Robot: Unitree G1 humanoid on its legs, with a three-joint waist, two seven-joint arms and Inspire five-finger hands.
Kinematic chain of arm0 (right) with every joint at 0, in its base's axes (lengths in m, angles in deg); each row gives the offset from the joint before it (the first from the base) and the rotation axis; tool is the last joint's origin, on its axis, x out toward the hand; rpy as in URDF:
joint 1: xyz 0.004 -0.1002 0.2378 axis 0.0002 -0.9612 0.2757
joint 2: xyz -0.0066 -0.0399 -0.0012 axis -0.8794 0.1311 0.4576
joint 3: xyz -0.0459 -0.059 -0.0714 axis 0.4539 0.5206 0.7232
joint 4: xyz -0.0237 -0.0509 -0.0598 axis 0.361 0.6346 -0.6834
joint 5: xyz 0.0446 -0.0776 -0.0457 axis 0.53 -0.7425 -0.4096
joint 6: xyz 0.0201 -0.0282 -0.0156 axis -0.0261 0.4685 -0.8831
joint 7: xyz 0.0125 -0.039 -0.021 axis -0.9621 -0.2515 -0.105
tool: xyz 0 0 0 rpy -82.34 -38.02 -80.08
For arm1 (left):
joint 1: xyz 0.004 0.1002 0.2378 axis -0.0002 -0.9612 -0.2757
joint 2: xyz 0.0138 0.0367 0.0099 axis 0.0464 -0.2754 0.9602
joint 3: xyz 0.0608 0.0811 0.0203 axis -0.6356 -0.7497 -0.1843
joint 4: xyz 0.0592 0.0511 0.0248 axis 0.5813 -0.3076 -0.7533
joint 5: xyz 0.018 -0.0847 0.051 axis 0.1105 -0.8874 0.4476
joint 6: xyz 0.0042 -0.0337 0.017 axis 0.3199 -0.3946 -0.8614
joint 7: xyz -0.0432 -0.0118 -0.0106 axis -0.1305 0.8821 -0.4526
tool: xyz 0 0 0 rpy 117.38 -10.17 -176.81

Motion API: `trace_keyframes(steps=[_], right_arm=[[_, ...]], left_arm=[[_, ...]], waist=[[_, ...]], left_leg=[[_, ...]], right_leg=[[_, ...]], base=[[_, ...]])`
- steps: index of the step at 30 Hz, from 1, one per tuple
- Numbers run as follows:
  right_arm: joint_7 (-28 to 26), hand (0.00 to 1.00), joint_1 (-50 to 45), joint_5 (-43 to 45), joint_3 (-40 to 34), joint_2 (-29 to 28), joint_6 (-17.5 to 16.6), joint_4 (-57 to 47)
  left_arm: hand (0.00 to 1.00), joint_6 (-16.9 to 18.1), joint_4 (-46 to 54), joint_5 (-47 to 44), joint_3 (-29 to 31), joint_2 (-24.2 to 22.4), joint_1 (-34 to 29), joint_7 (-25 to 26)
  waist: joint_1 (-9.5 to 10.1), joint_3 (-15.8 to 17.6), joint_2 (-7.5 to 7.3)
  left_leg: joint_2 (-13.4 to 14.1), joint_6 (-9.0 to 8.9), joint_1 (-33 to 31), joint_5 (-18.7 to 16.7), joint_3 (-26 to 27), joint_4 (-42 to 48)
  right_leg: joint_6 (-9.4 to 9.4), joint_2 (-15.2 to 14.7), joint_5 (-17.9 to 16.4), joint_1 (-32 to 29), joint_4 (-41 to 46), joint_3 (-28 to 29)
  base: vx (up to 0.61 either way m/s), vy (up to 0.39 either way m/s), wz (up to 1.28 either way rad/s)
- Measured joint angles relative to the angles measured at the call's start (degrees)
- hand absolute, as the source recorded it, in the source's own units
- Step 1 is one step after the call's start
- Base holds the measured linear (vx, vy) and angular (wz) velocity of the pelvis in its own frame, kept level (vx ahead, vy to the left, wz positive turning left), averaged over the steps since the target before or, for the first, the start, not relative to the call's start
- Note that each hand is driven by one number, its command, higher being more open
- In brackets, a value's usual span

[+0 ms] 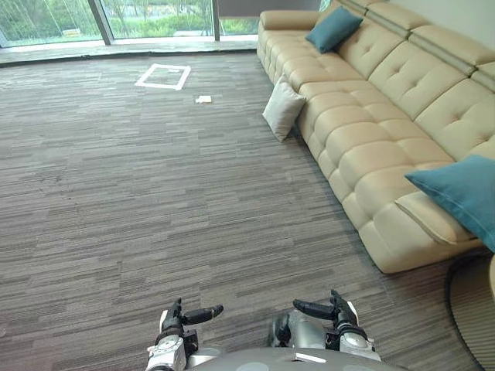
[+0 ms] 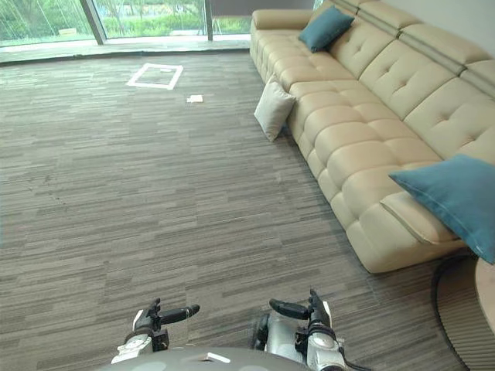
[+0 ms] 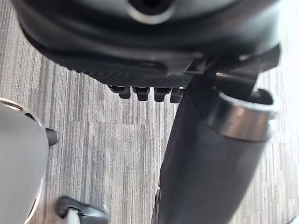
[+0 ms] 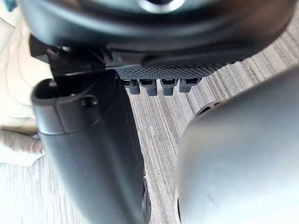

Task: Pick up cushions and gather them together orderly.

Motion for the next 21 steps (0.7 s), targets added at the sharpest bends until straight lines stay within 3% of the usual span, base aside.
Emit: trace_keyframes(steps=[1, 2, 3, 4, 6, 7, 8, 9, 10, 12, 13, 14, 15, 18, 20, 21], right_arm=[[0.0, 1.0, 0.1, 0.0, -0.1, 0.0, 0.0, 0.0], [-0.2, 1.0, 0.1, -0.1, -1.4, 0.1, 0.0, -0.9], [-0.2, 1.0, -0.1, -0.1, -1.3, 0.1, 0.0, -1.2], [-0.4, 1.0, -1.1, -0.4, -0.2, 0.0, 0.1, -1.7], [-0.4, 1.0, -1.1, -1.2, 1.3, 1.1, 0.7, -1.4], [-0.3, 1.0, -1.0, -1.3, 1.6, 1.2, 0.8, -1.2], [0.0, 1.0, -0.9, -1.3, 3.2, 1.4, 1.0, -0.6], [0.0, 1.0, -0.9, -1.3, 4.0, 1.4, 1.1, 0.0], [0.0, 1.0, -1.1, -1.2, 5.6, 1.3, 1.4, 0.8], [0.0, 1.0, -1.1, -1.2, 5.7, 1.1, 1.5, 1.3], [0.0, 1.0, -1.1, -1.2, 5.7, 1.0, 1.6, 1.3], [0.1, 1.0, -1.1, -1.1, 5.7, 0.9, 1.9, 1.3], [0.3, 1.0, -1.2, -1.0, 5.7, 0.6, 1.9, 1.3], [0.8, 1.0, -1.6, -0.1, 6.9, 0.8, 2.0, 1.3], [1.1, 1.0, -1.8, -0.1, 7.6, 0.7, 2.2, 1.5], [1.2, 1.0, -2.0, -0.1, 7.5, -0.1, 2.4, 1.6]], left_arm=[[1.0, 0.0, 0.0, 0.0, -0.1, 0.0, 0.0, -0.1], [1.0, 0.1, 0.0, 0.2, -0.2, -0.6, -0.1, -0.3], [1.0, 0.1, 0.0, 0.2, -0.2, -0.7, -0.3, -0.2], [1.0, 0.0, 0.3, 0.2, 0.3, -1.0, -1.3, 0.0], [1.0, 0.0, 2.7, 0.5, 2.8, -2.1, -2.0, -0.4], [1.0, 0.0, 3.3, 0.5, 2.9, -2.2, -2.2, -0.3], [1.0, 0.1, 4.6, 0.5, 4.1, -2.2, -2.4, -0.3], [1.0, 0.2, 5.2, 0.5, 4.4, -2.2, -2.4, -0.3], [1.0, 0.3, 6.6, 0.2, 4.4, -1.9, -2.4, -0.3], [1.0, 0.8, 7.3, -0.1, 4.7, -2.0, -2.1, -0.3], [1.0, 1.2, 7.5, -0.1, 4.7, -2.0, -2.1, -0.3], [1.0, 1.5, 8.0, -0.1, 4.8, -2.1, -2.0, -0.2], [1.0, 1.5, 8.1, -0.1, 4.8, -1.9, -1.7, -0.3], [1.0, 1.6, 8.0, -0.3, 4.8, -2.0, -0.6, -0.1], [1.0, 1.6, 8.0, -0.6, 4.8, -1.7, -0.4, 0.1], [1.0, 1.5, 7.9, -0.6, 4.7, -1.1, -0.3, 0.1]], waist=[[-0.03, 0.1, 0.06], [-0.56, 0.1, 0.11], [-0.64, -0.1, 0.3], [-0.87, -1.3, 1.09], [-0.25, -1.2, 2.93], [-0.24, -1.1, 3.19], [-0.07, -0.6, 2.78], [0.18, -0.3, 2.11], [0.62, -0.1, 1.02], [1.57, 0.2, 0.54], [1.59, 0.3, 0.57], [1.62, 0.6, 0.35], [1.68, 0.8, 0.02], [2.52, 1.0, 0.03], [3.29, 0.9, -0.1], [3.47, 0.3, -1.2]], left_leg=[[0.0, -0.03, 0.1, 0.1, -0.2, 0.0], [-0.1, -1.72, 1.8, 2.0, -2.0, 1.4], [0.2, -2.08, 1.7, 1.8, -2.2, 2.2], [1.6, -4.85, -1.2, 0.1, -3.3, 11.3], [6.0, -13.98, -13.3, 4.4, -4.9, 39.0], [6.9, -13.88, -15.4, 4.5, -4.7, 43.8], [8.4, -12.66, -19.4, 3.9, -2.9, 51.7], [8.6, -11.59, -21.2, 3.3, -1.7, 53.4], [8.8, -9.09, -25.2, 2.0, 1.1, 52.8], [9.0, -5.65, -29.2, 0.1, 4.4, 46.5], [9.1, -4.86, -30.5, -0.3, 5.3, 42.9], [8.9, -4.02, -32.5, -0.2, 6.6, 33.9], [8.0, -2.97, -33.7, 1.4, 6.4, 26.8], [7.0, -2.6, -36.7, 8.2, 6.2, 12.3], [6.8, -1.53, -36.8, 12.4, 6.4, 13.4], [5.5, -0.53, -36.8, 14.2, 6.4, 16.0]], right_leg=[[0.07, -0.1, -0.3, 0.0, 0.5, 0.0], [-1.57, -1.9, -4.3, -2.6, 10.0, -0.7], [-1.13, -1.7, -4.8, -2.2, 9.4, -0.8], [-0.13, -0.4, -7.8, 1.9, 3.6, -1.6], [-0.65, 4.3, -8.3, 8.5, -2.9, -2.1], [-0.81, 5.3, -8.3, 10.3, -4.5, -2.0], [-1.24, 6.9, -8.4, 15.1, -8.0, -1.2], [-1.33, 7.1, -8.5, 17.6, -9.6, -0.8], [-0.97, 7.5, -8.3, 21.5, -13.1, 0.6], [-0.21, 7.6, -7.9, 25.4, -16.7, 2.6], [0.11, 7.5, -7.7, 26.8, -18.2, 3.2], [1.09, 7.1, -7.8, 29.7, -20.7, 4.2], [2.02, 6.3, -8.3, 31.5, -22.0, 4.6], [5.95, 4.1, -11.3, 35.6, -23.9, 6.4], [7.39, 2.9, -13.4, 37.8, -23.6, 8.0], [7.75, 1.1, -13.7, 38.2, -21.7, 9.2]], base=[[0.74, -0.316, 0.47], [0.46, -0.223, 0.28], [0.66, -0.312, 0.44], [0.52, -0.237, 0.25], [0.55, -0.226, -0.03], [0.48, -0.143, -0.36], [0.46, -0.091, -0.33], [0.6, -0.085, -0.51], [0.41, -0.047, -0.49], [0.33, -0.001, -0.58], [0.61, 0.095, -0.56], [0.45, 0.087, -0.39], [0.55, 0.151, -0.37], [0.51, 0.228, -0.36], [0.54, 0.286, -0.38], [0.62, 0.347, -0.23]])
